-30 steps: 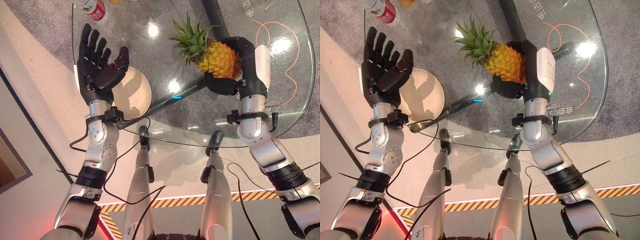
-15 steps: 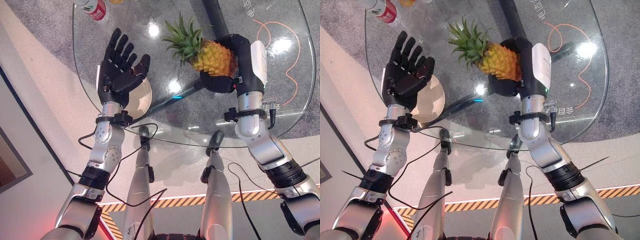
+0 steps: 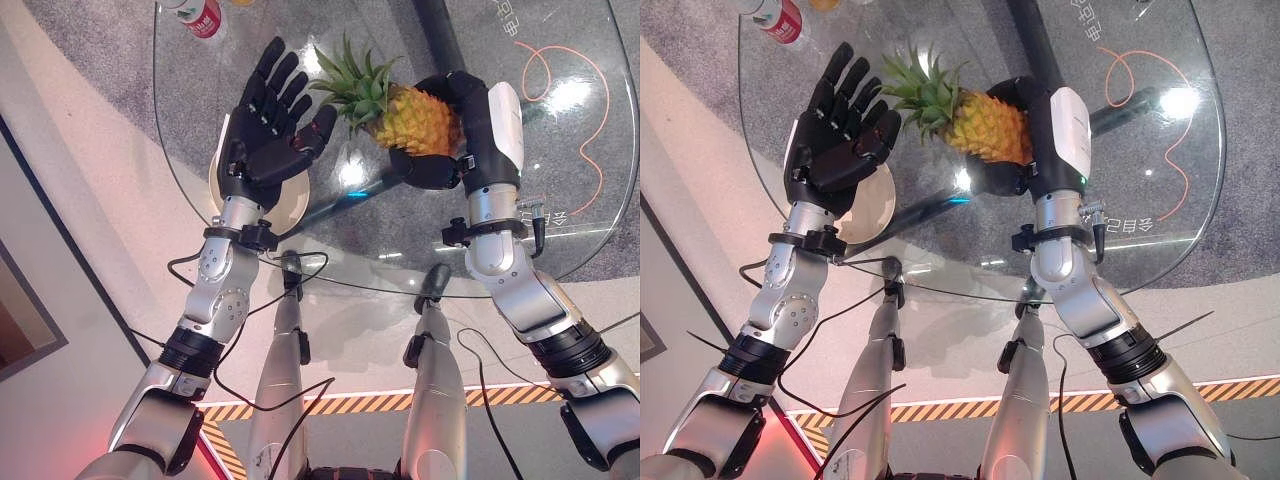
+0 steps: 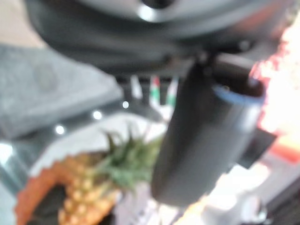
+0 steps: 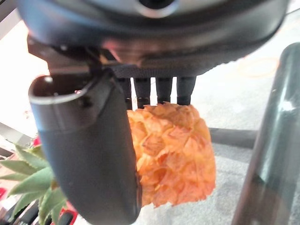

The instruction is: Pick up the fruit to the plate

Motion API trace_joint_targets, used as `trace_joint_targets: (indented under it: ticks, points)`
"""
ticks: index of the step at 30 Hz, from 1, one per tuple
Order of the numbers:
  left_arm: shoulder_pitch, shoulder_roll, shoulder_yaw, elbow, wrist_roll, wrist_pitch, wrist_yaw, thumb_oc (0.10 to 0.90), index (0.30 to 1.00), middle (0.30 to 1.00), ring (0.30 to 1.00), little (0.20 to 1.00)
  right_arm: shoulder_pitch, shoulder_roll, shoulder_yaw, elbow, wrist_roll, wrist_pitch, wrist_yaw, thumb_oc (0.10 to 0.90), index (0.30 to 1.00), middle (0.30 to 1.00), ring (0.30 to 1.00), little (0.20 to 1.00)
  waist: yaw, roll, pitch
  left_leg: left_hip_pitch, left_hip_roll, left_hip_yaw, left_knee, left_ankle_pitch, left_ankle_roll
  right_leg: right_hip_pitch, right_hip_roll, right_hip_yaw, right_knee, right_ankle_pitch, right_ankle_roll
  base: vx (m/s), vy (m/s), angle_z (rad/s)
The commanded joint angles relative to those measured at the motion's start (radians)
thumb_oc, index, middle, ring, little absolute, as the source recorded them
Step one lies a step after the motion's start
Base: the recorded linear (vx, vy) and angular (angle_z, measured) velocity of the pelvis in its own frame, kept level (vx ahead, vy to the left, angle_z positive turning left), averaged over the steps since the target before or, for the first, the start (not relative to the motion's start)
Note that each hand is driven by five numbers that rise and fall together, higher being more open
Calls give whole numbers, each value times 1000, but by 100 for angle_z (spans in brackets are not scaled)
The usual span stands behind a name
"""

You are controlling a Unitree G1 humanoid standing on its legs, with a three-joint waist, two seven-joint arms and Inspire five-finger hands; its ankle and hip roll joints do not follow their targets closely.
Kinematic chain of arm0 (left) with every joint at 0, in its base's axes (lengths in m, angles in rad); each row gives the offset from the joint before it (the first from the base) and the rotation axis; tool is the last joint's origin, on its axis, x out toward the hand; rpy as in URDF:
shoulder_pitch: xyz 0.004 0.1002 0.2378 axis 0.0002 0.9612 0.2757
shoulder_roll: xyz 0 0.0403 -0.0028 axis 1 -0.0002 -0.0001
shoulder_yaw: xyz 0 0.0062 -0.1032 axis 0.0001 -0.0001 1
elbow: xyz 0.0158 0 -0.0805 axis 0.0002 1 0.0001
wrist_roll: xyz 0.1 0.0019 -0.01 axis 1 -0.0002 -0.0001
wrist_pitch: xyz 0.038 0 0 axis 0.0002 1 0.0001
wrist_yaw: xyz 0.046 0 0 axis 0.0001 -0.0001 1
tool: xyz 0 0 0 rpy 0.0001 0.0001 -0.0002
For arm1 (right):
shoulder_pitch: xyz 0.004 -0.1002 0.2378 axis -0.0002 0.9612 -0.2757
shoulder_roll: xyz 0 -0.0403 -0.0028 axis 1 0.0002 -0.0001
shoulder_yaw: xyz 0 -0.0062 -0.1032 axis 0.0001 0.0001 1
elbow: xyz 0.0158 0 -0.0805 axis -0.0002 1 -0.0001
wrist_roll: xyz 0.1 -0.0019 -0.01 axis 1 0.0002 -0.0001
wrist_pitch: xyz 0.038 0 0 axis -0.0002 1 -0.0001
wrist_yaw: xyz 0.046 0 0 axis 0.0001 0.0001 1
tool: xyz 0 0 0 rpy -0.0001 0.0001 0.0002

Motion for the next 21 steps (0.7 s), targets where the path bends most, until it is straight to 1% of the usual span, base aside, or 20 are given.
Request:
trace_joint_targets:
  ticks: [1,5,10,15,21]
  points:
    - [-97,25,-17,-133,-5,-42,-63,800,900,900,900,900,-163,-29,-15,-190,-23,-75,-15,100,300,300,300,200,-8,-2,-14,77,9,38,-15,-41,-4,19,1,-7,4,56,10,0,0,0]
    - [-104,23,-27,-139,-11,-27,-77,800,900,900,900,900,-169,-28,-2,-200,-25,-68,-8,100,300,300,300,200,-7,-1,-14,79,9,40,-18,-41,-3,22,-2,-10,1,57,11,0,0,0]
    - [-110,29,-44,-152,-23,0,-120,800,900,900,900,900,-181,-32,10,-206,-25,-52,1,100,300,300,300,200,-7,1,-14,83,10,42,-22,-39,-3,25,-3,-12,-3,60,11,0,0,0]
    - [-119,33,-70,-159,-17,38,-145,800,900,900,900,900,-193,-42,22,-201,-13,-47,-24,100,300,300,300,200,-8,5,-14,84,9,44,-22,-39,-2,24,-5,-11,-5,63,12,0,0,0]
    - [-131,48,-82,-156,-34,47,-177,800,900,900,900,900,-199,-48,20,-205,-6,-52,-21,100,300,300,300,200,-11,6,-14,82,8,45,-21,-40,-1,24,-5,-10,-8,64,12,0,0,0]
